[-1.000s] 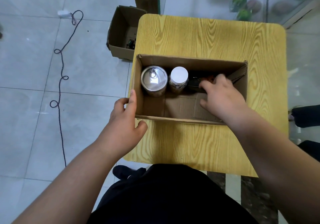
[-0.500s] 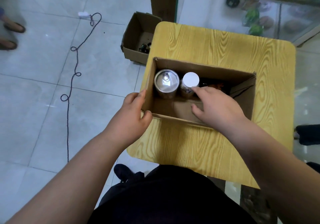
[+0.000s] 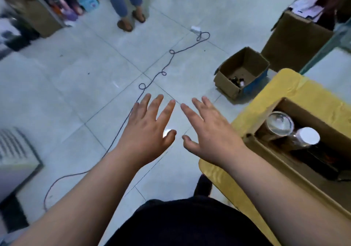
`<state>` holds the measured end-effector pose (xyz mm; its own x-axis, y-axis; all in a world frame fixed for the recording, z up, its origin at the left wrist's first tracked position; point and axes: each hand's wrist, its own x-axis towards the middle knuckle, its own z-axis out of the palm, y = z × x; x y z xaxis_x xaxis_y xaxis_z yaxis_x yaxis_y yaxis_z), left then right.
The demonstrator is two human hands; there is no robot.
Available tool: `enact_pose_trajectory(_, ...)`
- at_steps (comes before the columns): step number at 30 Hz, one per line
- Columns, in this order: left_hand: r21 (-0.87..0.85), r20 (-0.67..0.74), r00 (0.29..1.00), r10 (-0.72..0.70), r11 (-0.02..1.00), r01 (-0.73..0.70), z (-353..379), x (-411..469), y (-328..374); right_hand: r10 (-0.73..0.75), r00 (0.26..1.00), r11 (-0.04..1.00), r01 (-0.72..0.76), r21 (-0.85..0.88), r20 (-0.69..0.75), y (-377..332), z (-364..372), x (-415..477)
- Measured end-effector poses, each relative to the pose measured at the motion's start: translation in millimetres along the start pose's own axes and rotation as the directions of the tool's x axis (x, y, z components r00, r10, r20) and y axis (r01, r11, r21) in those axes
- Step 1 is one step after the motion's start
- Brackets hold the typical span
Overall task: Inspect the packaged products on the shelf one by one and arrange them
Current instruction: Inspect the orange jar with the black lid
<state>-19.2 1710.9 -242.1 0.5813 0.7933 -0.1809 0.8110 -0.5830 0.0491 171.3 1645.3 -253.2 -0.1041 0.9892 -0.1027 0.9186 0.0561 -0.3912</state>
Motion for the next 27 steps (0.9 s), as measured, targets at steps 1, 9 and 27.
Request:
enact_pose_trajectory(1, -0.009, -0.010, 0.998, -0.058, 0.998, 0.057, -3, -15, -18, -0.053, 0.999, 0.998, 0.053, -0.021, -0.002, -20, 4, 13)
enact_pose_trajectory(9, -0.132, -0.119, 0.851, -0.512, 0.857, 0.498, -30, -172, -168, -0.446, 0.895, 0.891, 0.446, -0.088, 0.027, -223, 34, 83)
enact_pose_trajectory(27, -0.347, -0.138, 0.094, -0.986, 0.137, 0.928, -16, -481, -327, -0.940, 0.280, 0.299, 0.951, 0.079, 0.194, -616, 153, 97)
